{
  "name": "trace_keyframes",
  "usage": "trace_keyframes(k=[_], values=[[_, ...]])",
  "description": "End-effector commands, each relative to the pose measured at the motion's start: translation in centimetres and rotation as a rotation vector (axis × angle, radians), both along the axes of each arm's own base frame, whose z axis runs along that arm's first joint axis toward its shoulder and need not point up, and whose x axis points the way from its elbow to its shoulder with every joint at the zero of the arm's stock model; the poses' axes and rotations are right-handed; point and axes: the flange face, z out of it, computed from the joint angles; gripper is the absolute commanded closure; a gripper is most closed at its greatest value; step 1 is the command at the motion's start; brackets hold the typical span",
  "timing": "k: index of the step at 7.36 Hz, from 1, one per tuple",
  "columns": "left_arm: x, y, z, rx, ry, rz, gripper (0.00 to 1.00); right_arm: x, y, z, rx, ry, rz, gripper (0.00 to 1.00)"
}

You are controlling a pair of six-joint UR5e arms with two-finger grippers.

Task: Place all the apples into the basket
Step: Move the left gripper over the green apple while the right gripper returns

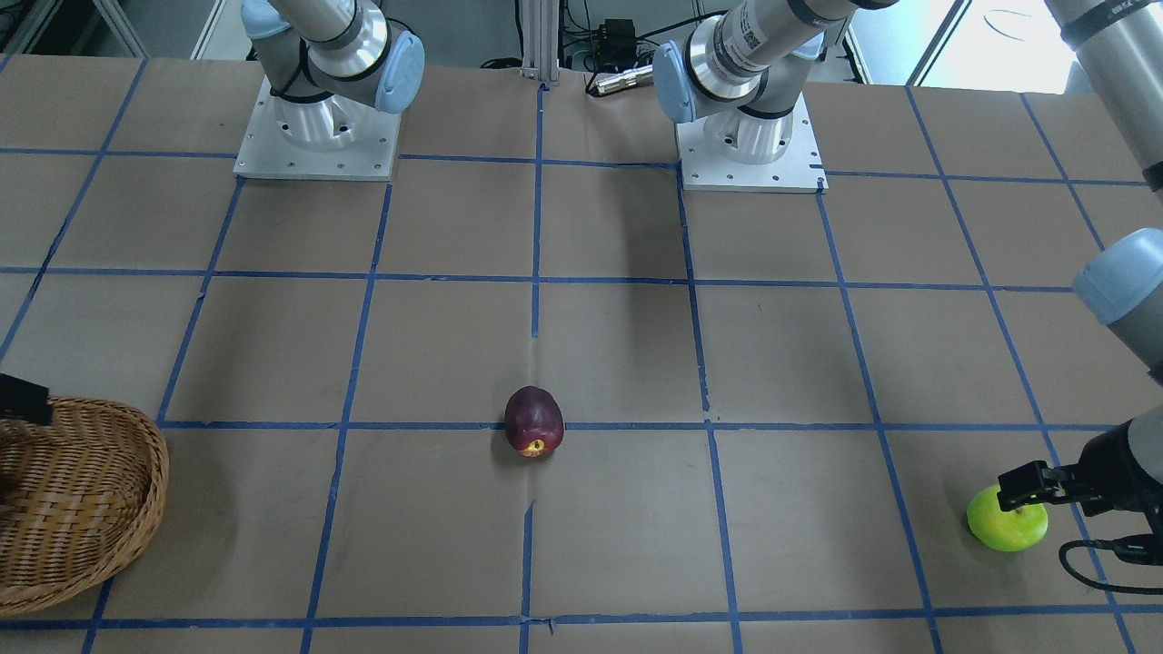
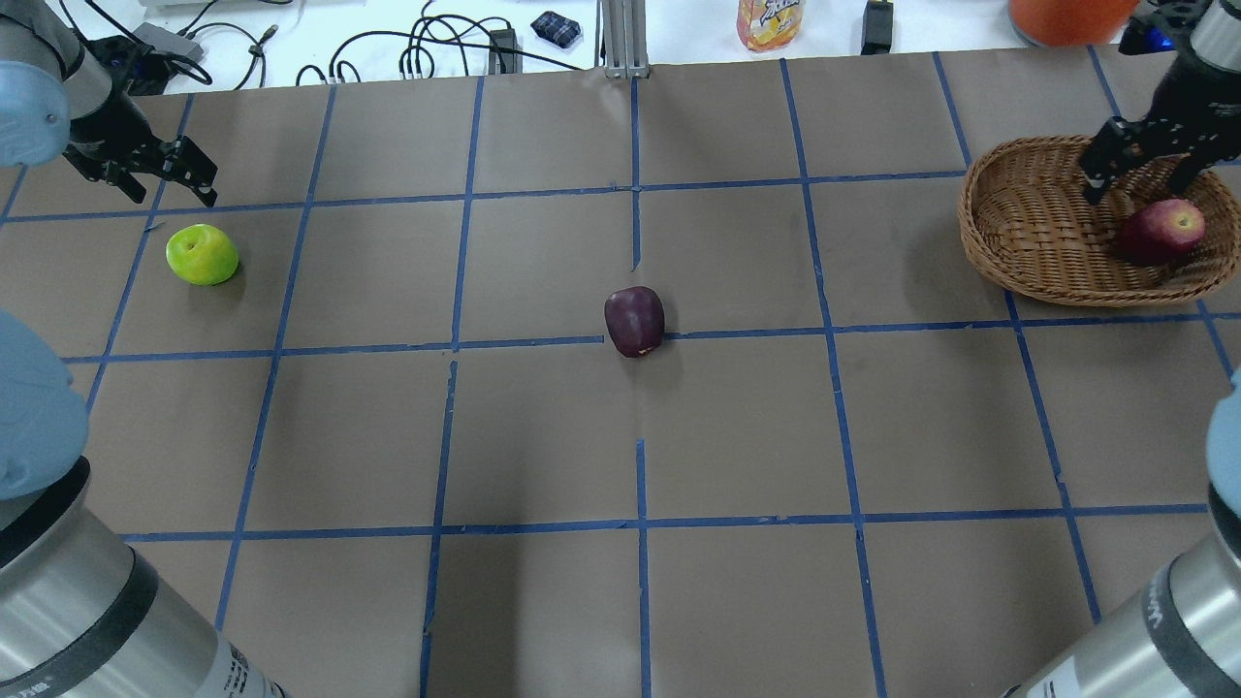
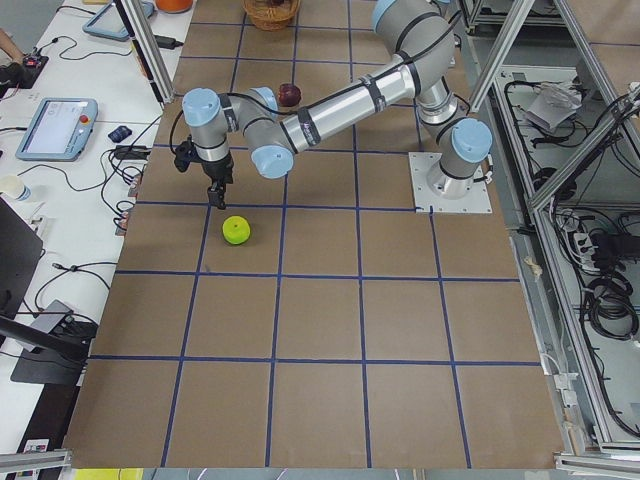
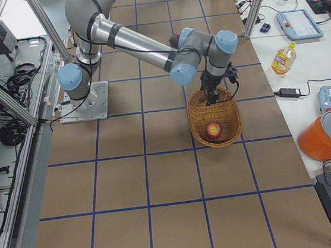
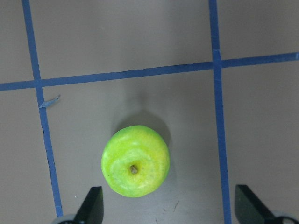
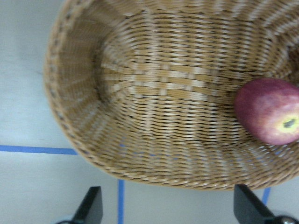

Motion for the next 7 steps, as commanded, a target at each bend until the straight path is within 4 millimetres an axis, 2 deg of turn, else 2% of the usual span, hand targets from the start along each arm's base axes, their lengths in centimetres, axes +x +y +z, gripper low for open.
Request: trace_keyframes(k=[1, 2, 4, 5, 6, 7], values=[[0.3, 0.6, -3.6, 0.053, 0.02, -0.073, 0.0, 13.9, 1.1, 3.0, 0.012, 0.012, 0.019, 0.0], [0.3, 0.5, -4.0, 0.029, 0.008, -0.087, 0.0, 19.4, 1.6, 3.4, 0.002, -0.012, 0.078, 0.0], [0.6, 0.4, -5.1, 0.026, 0.005, -0.087, 0.0, 28.7, 2.8, 2.8, -0.008, -0.053, -0.001, 0.0], [2.9, 1.2, -6.1, 0.035, 0.022, -0.059, 0.0, 32.9, 3.2, 1.6, -0.01, -0.056, -0.027, 0.0], [4.1, 1.9, -6.5, 0.041, 0.026, -0.057, 0.0, 36.2, 3.1, 0.1, -0.039, -0.052, -0.045, 0.0], [3.9, 1.8, -6.7, 0.044, 0.03, -0.054, 0.0, 39.7, 3.5, -1.2, -0.059, -0.049, -0.066, 0.0]])
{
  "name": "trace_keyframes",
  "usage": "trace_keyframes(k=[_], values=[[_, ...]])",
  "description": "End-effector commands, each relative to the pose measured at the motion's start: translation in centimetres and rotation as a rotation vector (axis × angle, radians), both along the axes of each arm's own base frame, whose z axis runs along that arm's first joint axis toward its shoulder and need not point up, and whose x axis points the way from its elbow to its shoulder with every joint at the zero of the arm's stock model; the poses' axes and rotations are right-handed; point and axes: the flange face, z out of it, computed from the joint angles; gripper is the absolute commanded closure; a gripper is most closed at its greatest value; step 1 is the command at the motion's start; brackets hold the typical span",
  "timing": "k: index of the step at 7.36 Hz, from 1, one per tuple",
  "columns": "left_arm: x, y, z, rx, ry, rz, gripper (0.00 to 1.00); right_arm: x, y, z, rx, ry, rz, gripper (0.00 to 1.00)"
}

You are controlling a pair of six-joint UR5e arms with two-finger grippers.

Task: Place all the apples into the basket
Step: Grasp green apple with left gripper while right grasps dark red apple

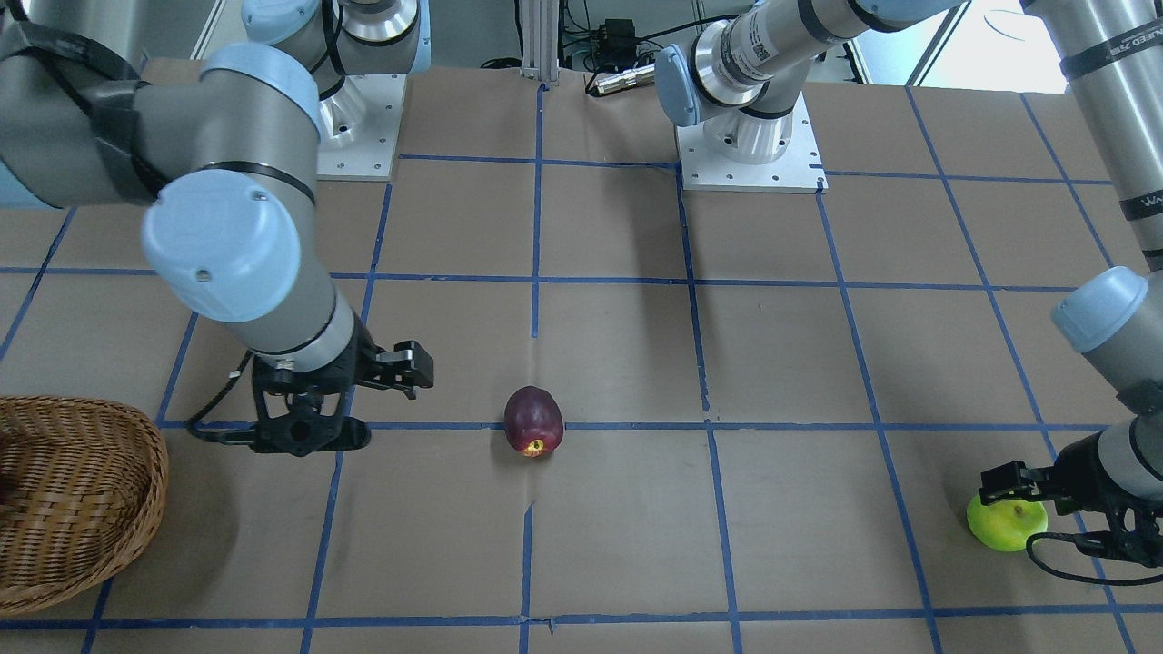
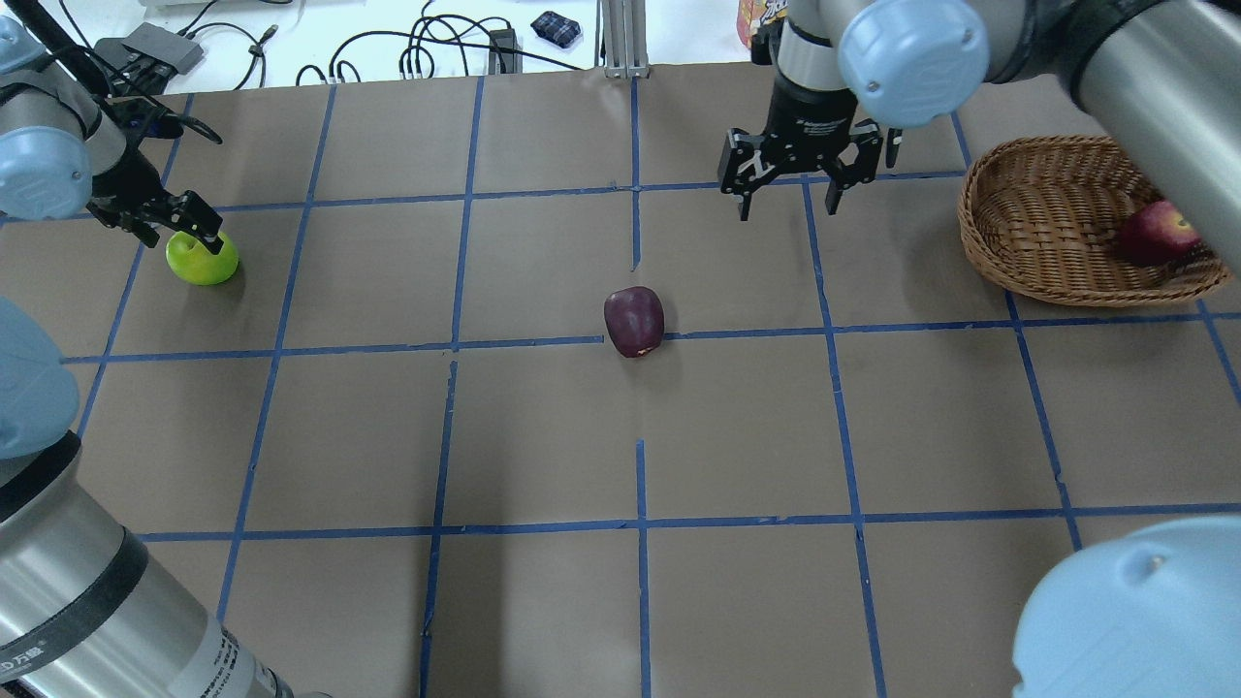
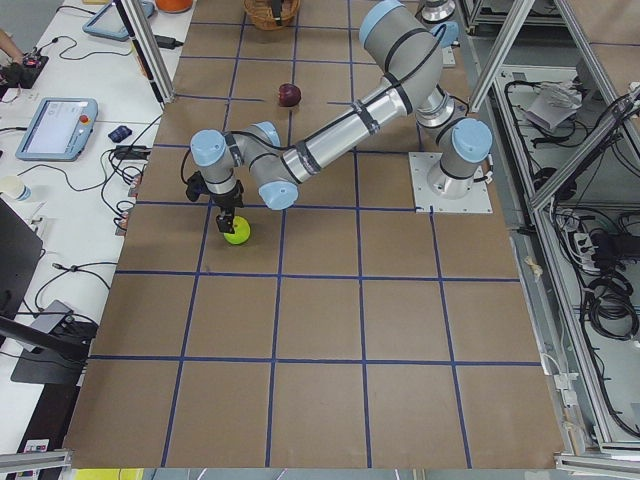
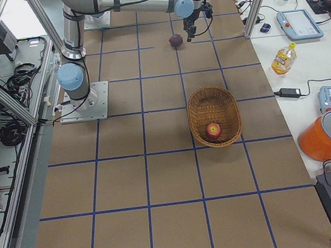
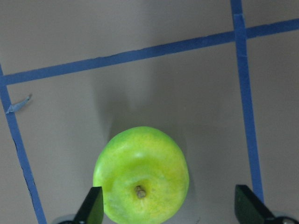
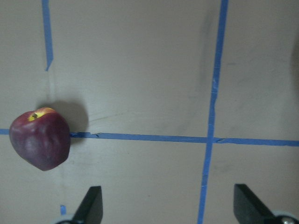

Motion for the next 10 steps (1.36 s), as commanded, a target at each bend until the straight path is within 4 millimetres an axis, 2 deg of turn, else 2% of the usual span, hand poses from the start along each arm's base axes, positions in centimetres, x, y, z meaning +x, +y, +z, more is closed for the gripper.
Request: trace_keyframes(k=[1, 2, 4, 5, 8, 9, 10], values=[[0.6, 0.3, -0.5, 0.001, 0.012, 0.006, 0.0, 7.5, 0.8, -3.7, -0.027, 0.006, -0.037, 0.0], [0.2, 0.1, -0.8, -0.024, 0.071, 0.003, 0.0, 9.8, 1.5, -5.9, -0.021, 0.01, -0.043, 0.0], [0.4, -0.2, -0.7, -0.048, 0.062, 0.003, 0.0, 11.8, 2.9, -10.3, -0.033, 0.009, -0.054, 0.0], [0.3, -0.2, -0.9, -0.047, 0.063, 0.003, 0.0, 12.5, 2.9, -11.8, -0.063, -0.004, -0.068, 0.0], [0.1, 0.3, -1.9, -0.048, 0.058, 0.005, 0.0, 13.6, 3.2, -12.4, -0.018, -0.084, -0.142, 0.0], [0.1, 0.3, -2.1, -0.044, 0.058, 0.003, 0.0, 13.5, 3.2, -13.0, -0.009, -0.078, -0.144, 0.0], [0.1, 0.4, -2.2, -0.043, 0.058, 0.003, 0.0, 13.6, 3.2, -14.6, 0.012, -0.069, -0.144, 0.0]])
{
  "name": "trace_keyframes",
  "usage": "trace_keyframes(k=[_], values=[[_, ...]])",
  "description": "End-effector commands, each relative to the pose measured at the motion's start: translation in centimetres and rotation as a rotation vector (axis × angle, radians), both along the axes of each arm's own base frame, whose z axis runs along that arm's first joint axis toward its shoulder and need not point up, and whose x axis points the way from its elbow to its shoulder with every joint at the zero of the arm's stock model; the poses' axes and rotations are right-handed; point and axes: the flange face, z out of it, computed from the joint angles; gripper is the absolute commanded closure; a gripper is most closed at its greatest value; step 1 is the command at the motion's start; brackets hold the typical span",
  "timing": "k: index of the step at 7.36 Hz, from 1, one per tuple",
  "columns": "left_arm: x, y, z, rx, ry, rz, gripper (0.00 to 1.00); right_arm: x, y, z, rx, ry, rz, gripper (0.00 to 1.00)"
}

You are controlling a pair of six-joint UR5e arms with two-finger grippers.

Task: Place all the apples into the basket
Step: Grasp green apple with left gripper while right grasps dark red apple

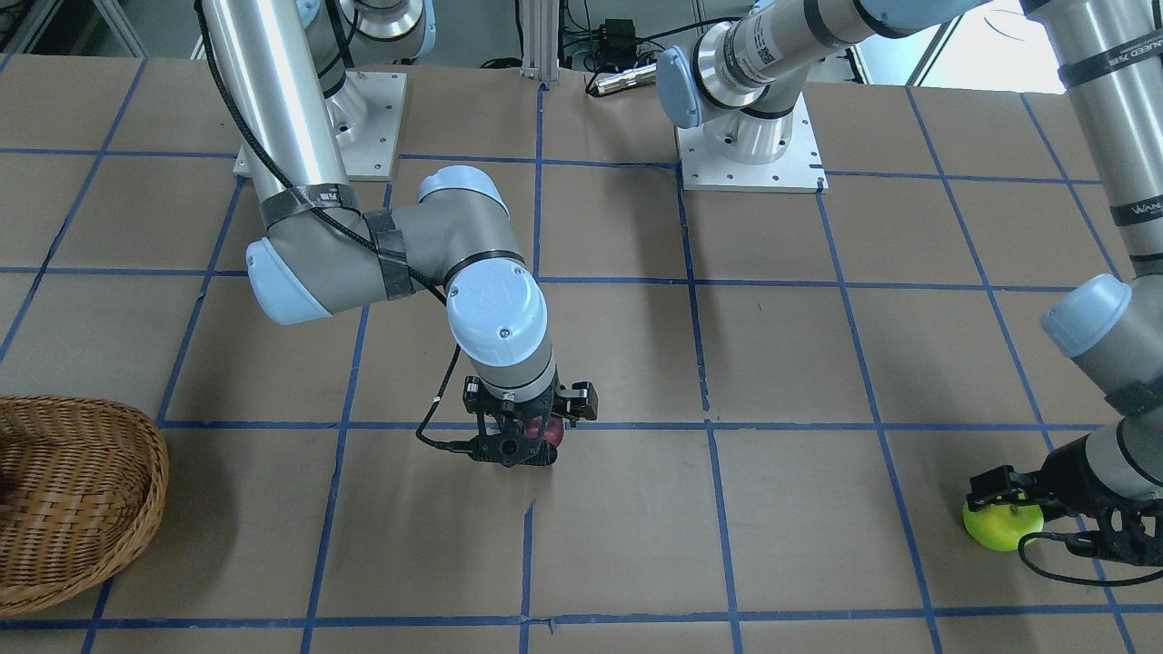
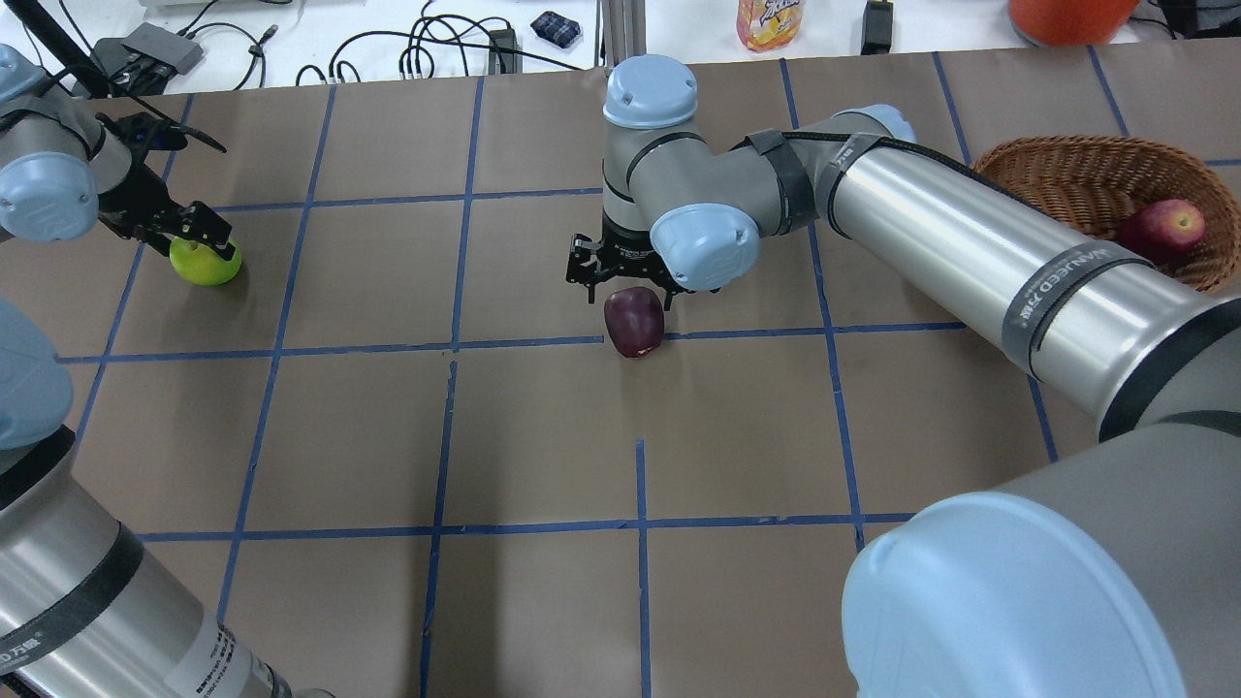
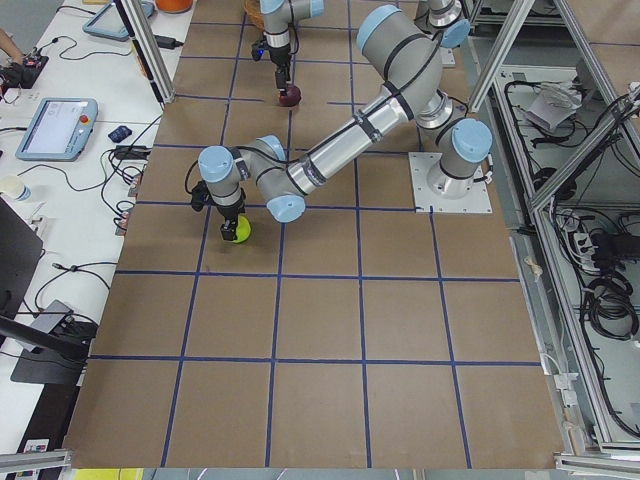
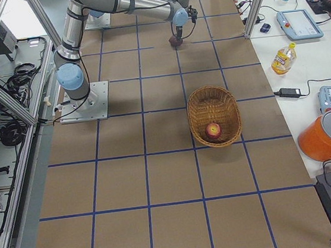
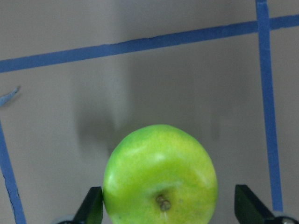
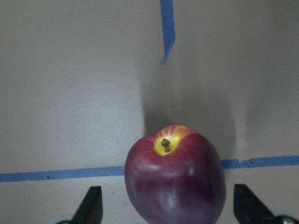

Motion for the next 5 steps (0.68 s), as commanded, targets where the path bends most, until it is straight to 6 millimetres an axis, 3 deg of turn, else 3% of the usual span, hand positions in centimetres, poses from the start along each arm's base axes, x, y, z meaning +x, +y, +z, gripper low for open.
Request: trace_keyframes(k=[1, 2, 3, 4, 5], values=[[-0.1, 0.1, -0.7, 0.006, 0.008, -0.015, 0.34, 0.1, 0.1, -2.3, 0.034, 0.01, -0.004, 0.0], [0.1, 0.2, -1.0, -0.001, -0.006, -0.041, 0.99, 0.1, 0.1, -3.0, 0.045, 0.014, -0.006, 0.0], [0.2, 0.0, -0.3, -0.018, -0.019, -0.04, 1.0, 0.0, 0.0, -3.5, 0.049, 0.025, -0.004, 0.0], [-0.4, -0.2, 1.5, -0.032, -0.026, -0.048, 1.0, -0.1, 0.0, -3.5, 0.047, 0.029, 0.012, 0.23], [-2.0, 0.2, 3.0, 0.002, -0.003, -0.06, 1.0, -0.2, -0.1, -3.4, 0.041, 0.042, 0.015, 0.75]])
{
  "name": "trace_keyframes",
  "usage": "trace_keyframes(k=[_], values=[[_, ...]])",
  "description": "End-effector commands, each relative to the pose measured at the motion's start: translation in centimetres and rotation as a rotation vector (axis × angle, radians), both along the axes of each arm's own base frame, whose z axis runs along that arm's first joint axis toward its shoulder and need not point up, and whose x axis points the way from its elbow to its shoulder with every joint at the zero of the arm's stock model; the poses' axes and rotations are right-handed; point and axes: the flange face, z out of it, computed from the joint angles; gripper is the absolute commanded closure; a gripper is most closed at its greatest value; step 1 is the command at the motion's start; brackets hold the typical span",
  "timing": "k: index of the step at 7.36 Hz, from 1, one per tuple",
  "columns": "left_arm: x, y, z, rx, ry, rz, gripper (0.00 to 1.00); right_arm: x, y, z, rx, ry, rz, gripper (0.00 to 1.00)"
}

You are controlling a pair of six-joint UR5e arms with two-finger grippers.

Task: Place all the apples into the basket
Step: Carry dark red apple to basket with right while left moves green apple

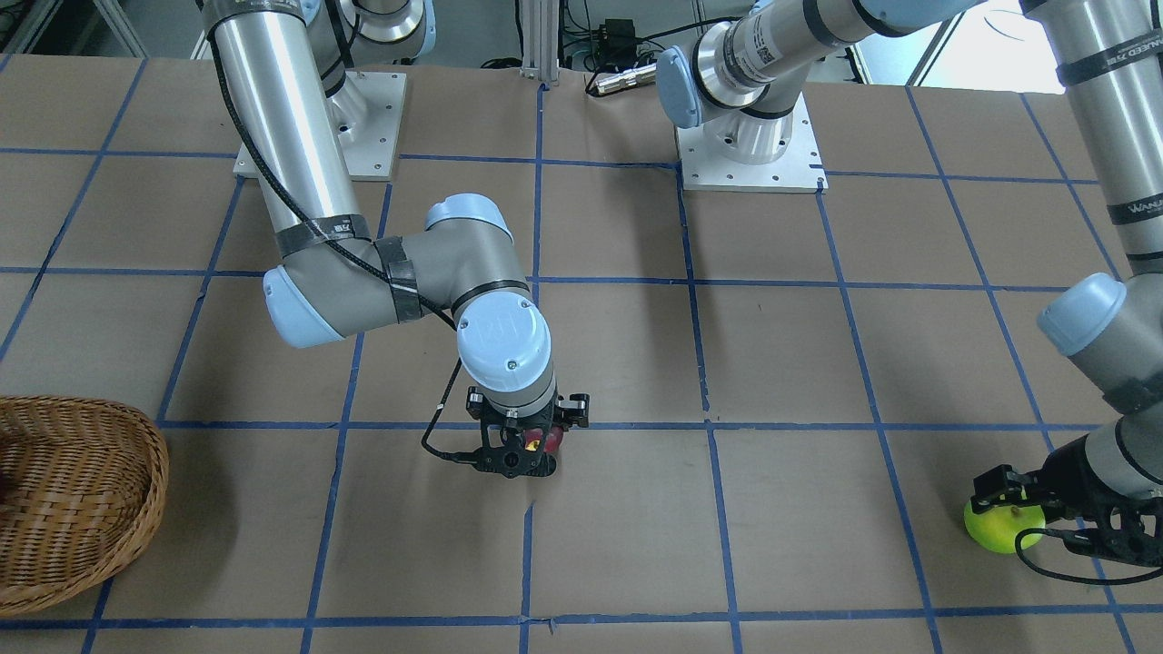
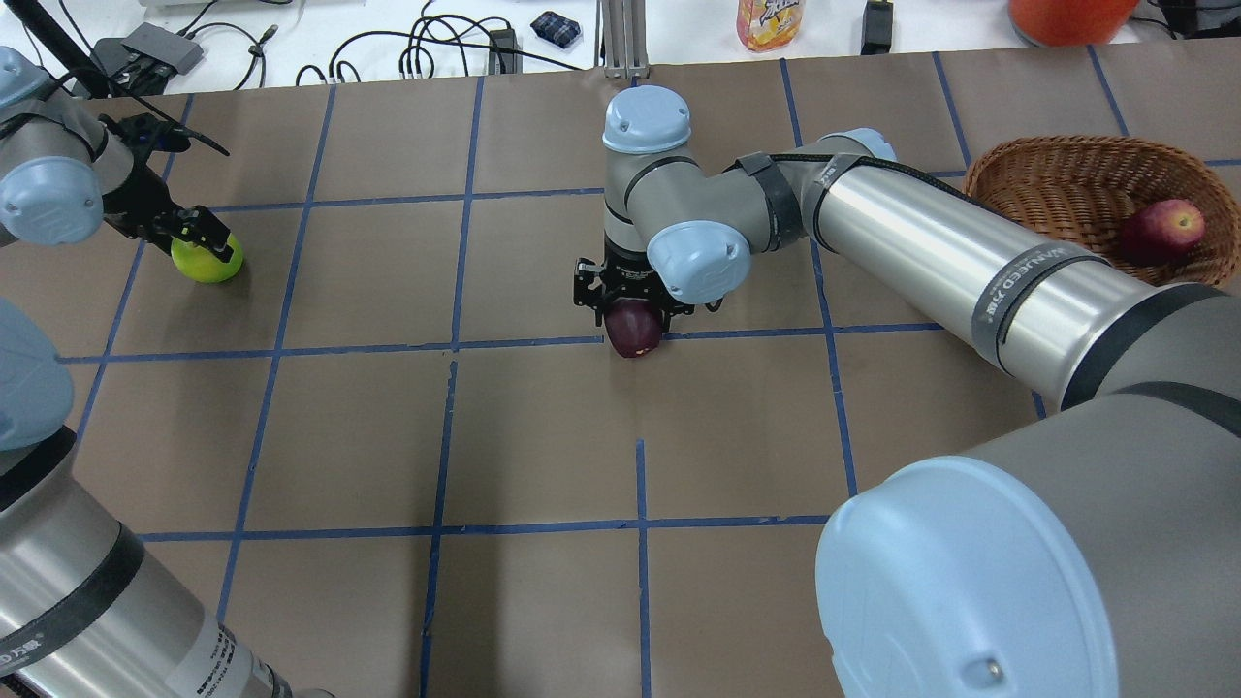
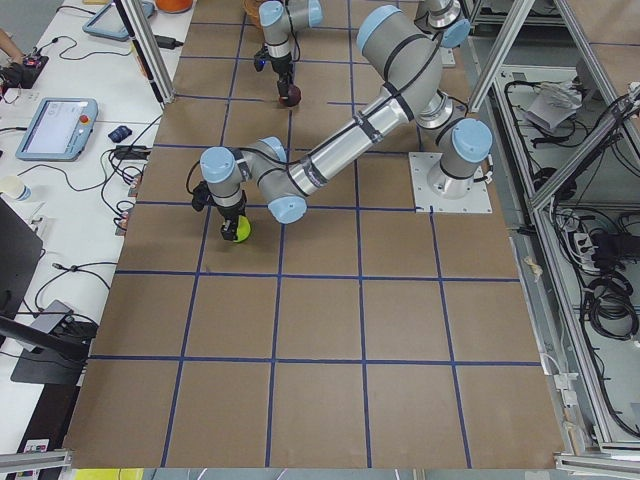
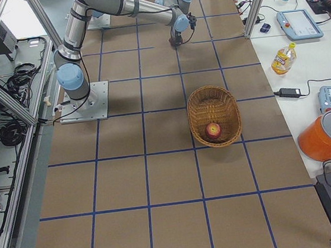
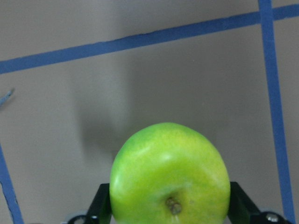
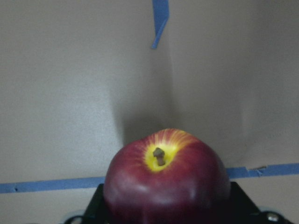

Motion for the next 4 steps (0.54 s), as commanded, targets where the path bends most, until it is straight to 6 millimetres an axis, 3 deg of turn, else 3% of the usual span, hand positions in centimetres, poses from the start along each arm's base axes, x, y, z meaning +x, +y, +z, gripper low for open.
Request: trace_keyframes(k=[1, 2, 3, 4], values=[[-3.3, 1.0, 4.8, 0.028, 0.045, 0.013, 1.0, -0.6, -0.2, 0.4, -0.009, 0.04, 0.009, 1.0], [-7.9, 1.1, 7.2, 0.024, 0.114, 0.088, 1.0, -1.3, -0.1, 2.9, -0.026, 0.041, -0.001, 1.0], [-14.5, 0.8, 8.3, 0.016, 0.16, 0.119, 1.0, -4.3, -0.1, 6.2, -0.008, 0.082, -0.013, 1.0], [-21.5, 0.7, 8.9, 0.018, 0.164, 0.109, 1.0, -9.5, -0.8, 9.8, -0.009, 0.133, -0.059, 1.0]])
